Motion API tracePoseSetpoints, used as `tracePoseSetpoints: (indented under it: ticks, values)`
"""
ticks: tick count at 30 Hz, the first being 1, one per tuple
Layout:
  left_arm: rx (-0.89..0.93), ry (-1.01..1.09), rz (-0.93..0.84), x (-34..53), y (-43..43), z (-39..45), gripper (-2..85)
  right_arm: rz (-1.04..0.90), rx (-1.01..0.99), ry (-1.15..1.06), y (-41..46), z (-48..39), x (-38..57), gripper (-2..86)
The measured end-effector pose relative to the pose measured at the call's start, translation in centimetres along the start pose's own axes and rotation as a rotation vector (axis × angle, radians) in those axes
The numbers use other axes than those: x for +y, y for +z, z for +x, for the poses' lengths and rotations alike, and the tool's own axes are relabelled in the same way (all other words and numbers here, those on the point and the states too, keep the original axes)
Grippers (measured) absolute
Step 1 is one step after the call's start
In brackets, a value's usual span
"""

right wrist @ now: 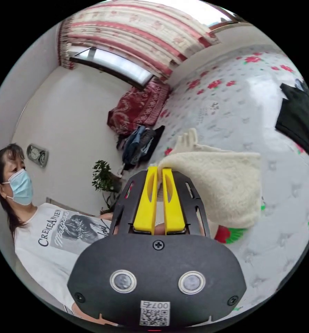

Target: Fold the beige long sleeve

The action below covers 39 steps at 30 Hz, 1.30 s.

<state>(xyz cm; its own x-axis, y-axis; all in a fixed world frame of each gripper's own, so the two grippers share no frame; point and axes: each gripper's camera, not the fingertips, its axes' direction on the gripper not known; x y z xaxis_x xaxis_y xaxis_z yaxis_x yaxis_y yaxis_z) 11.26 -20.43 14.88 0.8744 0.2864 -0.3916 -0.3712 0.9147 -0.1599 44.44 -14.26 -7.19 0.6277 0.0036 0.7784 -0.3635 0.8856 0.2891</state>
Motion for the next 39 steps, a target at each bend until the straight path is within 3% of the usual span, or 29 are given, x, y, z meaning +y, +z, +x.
tracePoseSetpoints:
  ticks: [7,12,19,26,29,31,33,35,39]
  values:
    - [0.008,-0.001,-0.008,-1.3,-0.6,-1.6,7.7,-0.194,-0.052,0.002,20.8,-3.0,-2.0,1.8]
    - [0.029,0.001,0.009,-1.6,-1.2,-3.5,7.5,-0.369,0.146,-0.054,30.0,-4.1,1.4,4.1]
    - [0.094,0.001,0.034,-1.6,-1.8,-6.9,6.5,-0.397,0.326,-0.011,27.0,-0.2,5.9,4.2]
    - [0.350,-0.036,0.108,-1.9,-4.7,-13.0,0.6,-0.269,0.365,0.110,21.0,5.2,7.6,4.1]
    - [0.386,0.040,0.131,-4.3,-7.5,-14.7,0.1,-0.238,0.400,0.101,20.2,6.7,5.6,4.4]
    - [0.389,0.225,0.023,-6.1,-8.8,-14.1,-0.1,-0.236,0.410,0.097,20.3,7.6,3.8,4.6]
    - [0.382,0.485,-0.249,-6.2,-8.6,-12.7,-0.4,-0.211,0.429,0.071,20.4,8.5,1.2,5.0]
    - [0.310,0.542,-0.338,-5.1,-7.9,-13.5,-0.6,-0.209,0.434,0.052,20.9,9.4,-0.7,5.5]
    - [0.330,0.220,-0.411,-2.7,-5.2,-21.9,-0.8,-0.219,0.444,0.023,22.7,12.0,-4.1,6.3]
